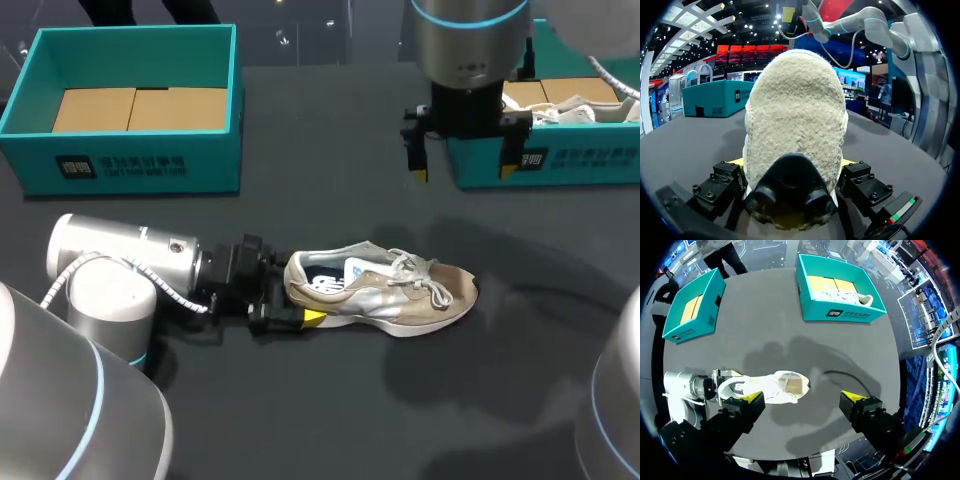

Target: Take the shoe out of the shoebox, open the shoe tongue, remove and reinsert the insole, then place the shoe into the shoebox

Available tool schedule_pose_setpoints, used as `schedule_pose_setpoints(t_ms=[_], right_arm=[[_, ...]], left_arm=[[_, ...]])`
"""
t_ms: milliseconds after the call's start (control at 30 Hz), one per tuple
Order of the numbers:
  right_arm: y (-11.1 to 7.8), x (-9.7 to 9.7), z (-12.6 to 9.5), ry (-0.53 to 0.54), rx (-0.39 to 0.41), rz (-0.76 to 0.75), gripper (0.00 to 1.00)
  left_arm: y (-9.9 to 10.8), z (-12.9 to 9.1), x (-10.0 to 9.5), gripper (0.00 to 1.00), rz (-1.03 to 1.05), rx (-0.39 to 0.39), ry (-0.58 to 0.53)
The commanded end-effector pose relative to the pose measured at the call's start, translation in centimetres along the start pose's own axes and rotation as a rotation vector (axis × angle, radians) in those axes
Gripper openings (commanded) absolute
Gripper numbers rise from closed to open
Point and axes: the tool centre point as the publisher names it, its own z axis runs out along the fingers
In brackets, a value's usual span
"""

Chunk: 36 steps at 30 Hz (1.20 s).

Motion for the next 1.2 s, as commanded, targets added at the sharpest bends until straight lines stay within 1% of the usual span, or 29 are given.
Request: schedule_pose_setpoints(t_ms=[33, 100, 300, 333, 367, 433, 467, 833, 867, 900, 1000, 1200], right_arm=[[-0.3, 1.4, 0.6, -0.027, 0.002, 0.004, 1.0], [-0.8, 2.8, 1.0, 0.0, -0.019, -0.006, 1.0], [-2.4, 6.7, 1.8, -0.05, -0.012, -0.02, 1.0], [-2.7, 7.2, 2.0, -0.031, -0.016, -0.02, 1.0], [-2.9, 7.7, 2.2, -0.033, -0.013, -0.018, 1.0], [-3.4, 8.6, 2.8, -0.031, 0.029, -0.012, 1.0], [-3.6, 8.7, 3.0, -0.037, 0.048, -0.002, 1.0], [-3.6, 8.7, 3.0, -0.037, 0.048, -0.002, 1.0], [-3.8, 9.2, 3.0, -0.069, 0.022, 0.003, 1.0], [-4.1, 9.7, 3.2, -0.094, 0.015, 0.023, 1.0], [-4.9, 11.1, 4.3, -0.138, 0.013, 0.043, 1.0], [-5.6, 12.6, 6.2, -0.148, 0.032, 0.043, 1.0]], left_arm=[[0.4, 0.2, 0.1, 0.0, 0.0, 0.0, -0.004], [0.4, 0.2, 0.1, 0.0, 0.0, 0.0, -0.004], [0.4, 0.2, 0.1, 0.0, 0.0, 0.0, -0.004], [0.4, 0.2, 0.1, 0.0, 0.0, 0.0, -0.004], [0.4, 0.2, 0.1, 0.0, 0.0, 0.0, -0.004], [0.4, 0.2, 0.1, 0.0, 0.0, 0.0, -0.004], [0.4, 0.2, 0.1, 0.0, 0.0, 0.0, -0.004], [0.4, 0.2, 0.1, 0.0, 0.0, 0.0, -0.004], [0.4, 0.2, 0.1, 0.0, 0.0, 0.0, -0.004], [0.4, 0.2, 0.1, 0.0, 0.0, 0.0, -0.004], [0.4, 0.2, 0.1, 0.0, 0.0, 0.0, -0.004], [0.4, 0.2, 0.1, 0.0, 0.0, 0.0, -0.004]])
